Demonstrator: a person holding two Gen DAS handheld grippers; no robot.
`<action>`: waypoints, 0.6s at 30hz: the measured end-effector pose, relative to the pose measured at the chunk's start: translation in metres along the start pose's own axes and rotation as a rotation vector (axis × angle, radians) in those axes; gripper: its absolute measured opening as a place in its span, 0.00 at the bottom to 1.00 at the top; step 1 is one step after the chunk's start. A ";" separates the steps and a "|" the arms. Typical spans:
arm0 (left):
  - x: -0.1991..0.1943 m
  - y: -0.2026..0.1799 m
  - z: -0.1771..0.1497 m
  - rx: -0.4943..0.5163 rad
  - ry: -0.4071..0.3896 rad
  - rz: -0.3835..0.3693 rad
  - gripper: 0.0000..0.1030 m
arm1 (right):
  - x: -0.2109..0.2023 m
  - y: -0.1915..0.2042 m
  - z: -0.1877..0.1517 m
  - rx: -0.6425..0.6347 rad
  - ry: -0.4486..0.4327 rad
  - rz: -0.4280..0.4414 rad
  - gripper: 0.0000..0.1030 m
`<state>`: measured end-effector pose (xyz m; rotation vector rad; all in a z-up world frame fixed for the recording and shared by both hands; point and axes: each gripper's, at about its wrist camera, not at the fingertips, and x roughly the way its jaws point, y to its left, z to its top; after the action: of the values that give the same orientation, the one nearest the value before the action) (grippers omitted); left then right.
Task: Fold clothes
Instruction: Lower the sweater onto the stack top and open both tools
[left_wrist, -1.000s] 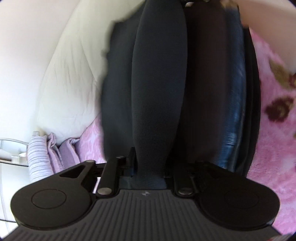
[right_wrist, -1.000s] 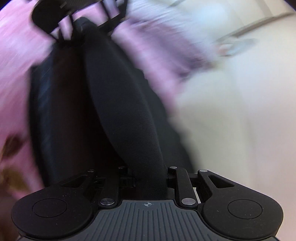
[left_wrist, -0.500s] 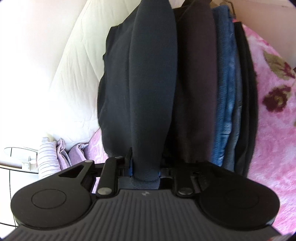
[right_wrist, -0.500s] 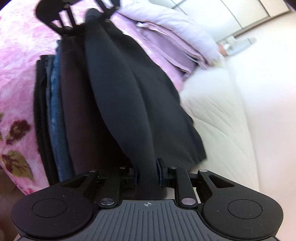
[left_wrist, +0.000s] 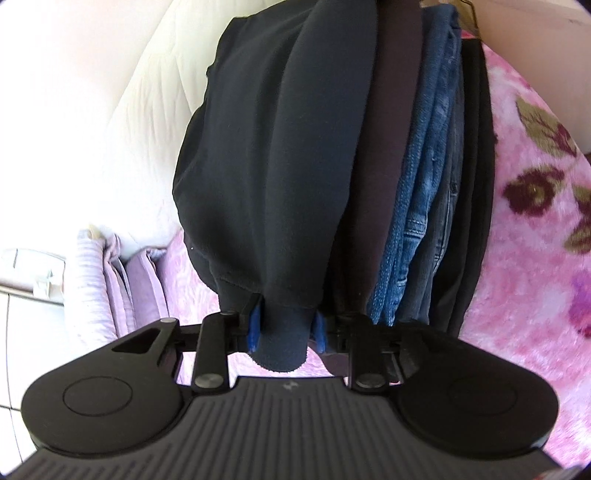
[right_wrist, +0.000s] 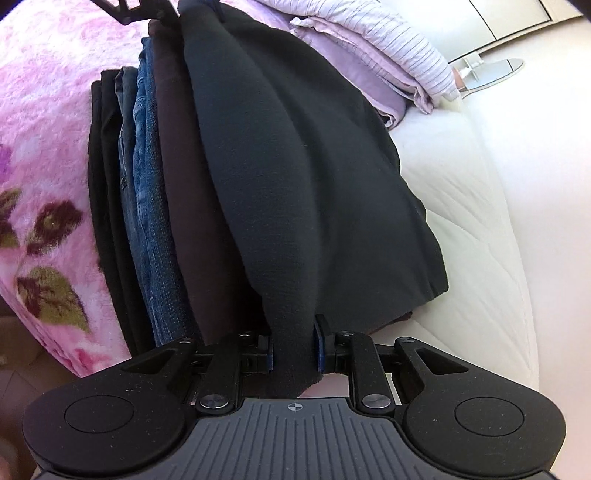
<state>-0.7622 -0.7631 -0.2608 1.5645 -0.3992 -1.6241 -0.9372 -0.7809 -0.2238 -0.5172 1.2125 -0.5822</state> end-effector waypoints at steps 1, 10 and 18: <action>0.000 0.002 0.002 -0.012 0.006 -0.006 0.22 | 0.003 0.003 0.002 0.006 0.003 -0.002 0.19; -0.036 0.020 -0.026 -0.213 0.064 -0.054 0.22 | 0.011 0.018 0.017 0.086 0.027 -0.011 0.19; -0.090 0.042 -0.064 -0.639 0.069 -0.140 0.28 | -0.048 0.023 0.013 0.448 0.153 -0.039 0.20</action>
<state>-0.6983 -0.7031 -0.1817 1.1658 0.2588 -1.5836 -0.9335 -0.7311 -0.2015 -0.1189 1.1711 -0.9114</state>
